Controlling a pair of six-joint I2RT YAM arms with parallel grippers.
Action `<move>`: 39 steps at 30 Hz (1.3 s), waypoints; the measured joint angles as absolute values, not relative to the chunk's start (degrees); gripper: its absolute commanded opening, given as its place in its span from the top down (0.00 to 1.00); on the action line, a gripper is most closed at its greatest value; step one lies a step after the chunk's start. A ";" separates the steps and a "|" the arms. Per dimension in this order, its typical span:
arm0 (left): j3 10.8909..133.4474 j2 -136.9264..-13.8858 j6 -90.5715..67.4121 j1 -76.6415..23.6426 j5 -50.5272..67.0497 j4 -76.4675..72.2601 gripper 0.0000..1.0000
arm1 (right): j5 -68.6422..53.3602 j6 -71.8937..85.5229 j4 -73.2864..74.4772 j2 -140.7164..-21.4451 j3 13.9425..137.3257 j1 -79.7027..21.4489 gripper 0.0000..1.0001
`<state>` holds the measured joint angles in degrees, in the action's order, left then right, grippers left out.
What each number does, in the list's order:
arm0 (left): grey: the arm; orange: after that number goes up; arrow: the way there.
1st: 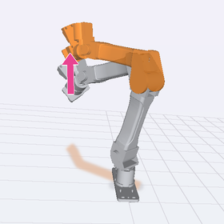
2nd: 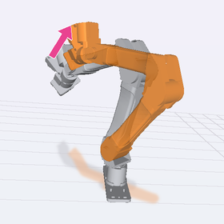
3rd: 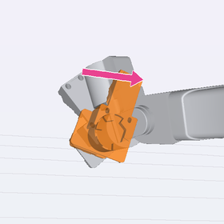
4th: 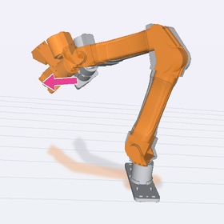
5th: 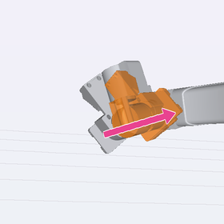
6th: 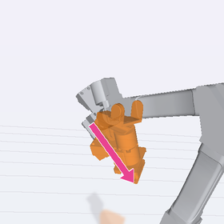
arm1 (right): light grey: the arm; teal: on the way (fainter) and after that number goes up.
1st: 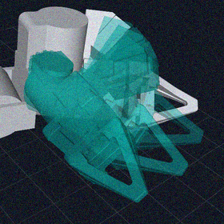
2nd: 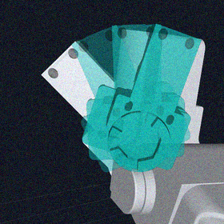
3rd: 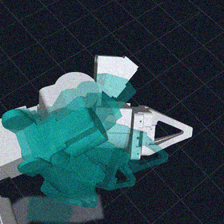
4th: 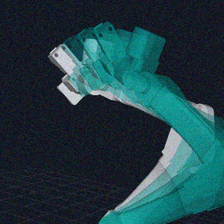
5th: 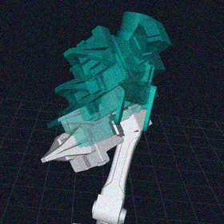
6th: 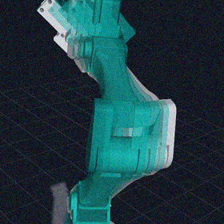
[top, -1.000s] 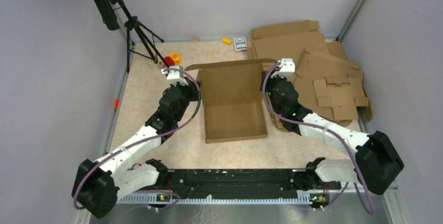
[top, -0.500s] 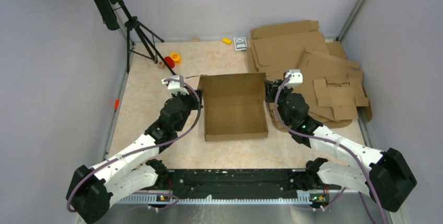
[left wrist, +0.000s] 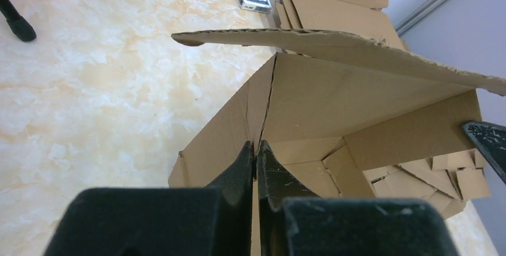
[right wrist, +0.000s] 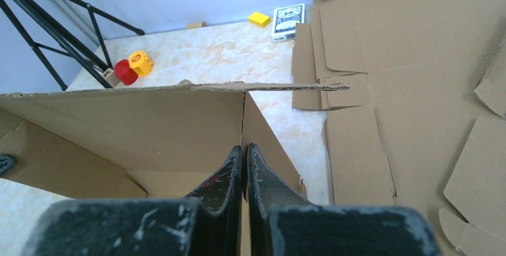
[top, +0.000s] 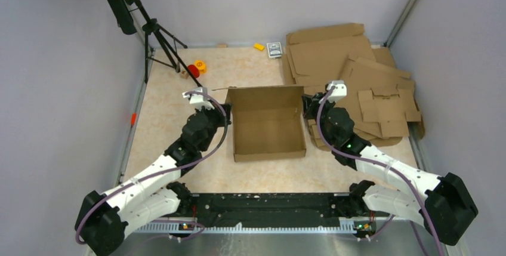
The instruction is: Fold the paper box
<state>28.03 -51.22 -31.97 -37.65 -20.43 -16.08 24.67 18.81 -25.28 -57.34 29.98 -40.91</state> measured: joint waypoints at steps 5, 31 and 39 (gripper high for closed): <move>31.53 -54.83 -34.22 -37.63 -20.45 -13.54 0.99 | 25.26 22.04 -23.42 -58.92 31.73 -40.91 1.00; 34.06 -56.21 -34.11 -38.02 -19.79 2.70 0.99 | 11.14 18.61 4.10 -55.94 35.64 -41.65 0.36; 34.04 -58.06 -34.11 -38.04 -18.96 3.03 0.99 | -2.83 17.72 15.86 -51.37 40.77 -41.65 0.17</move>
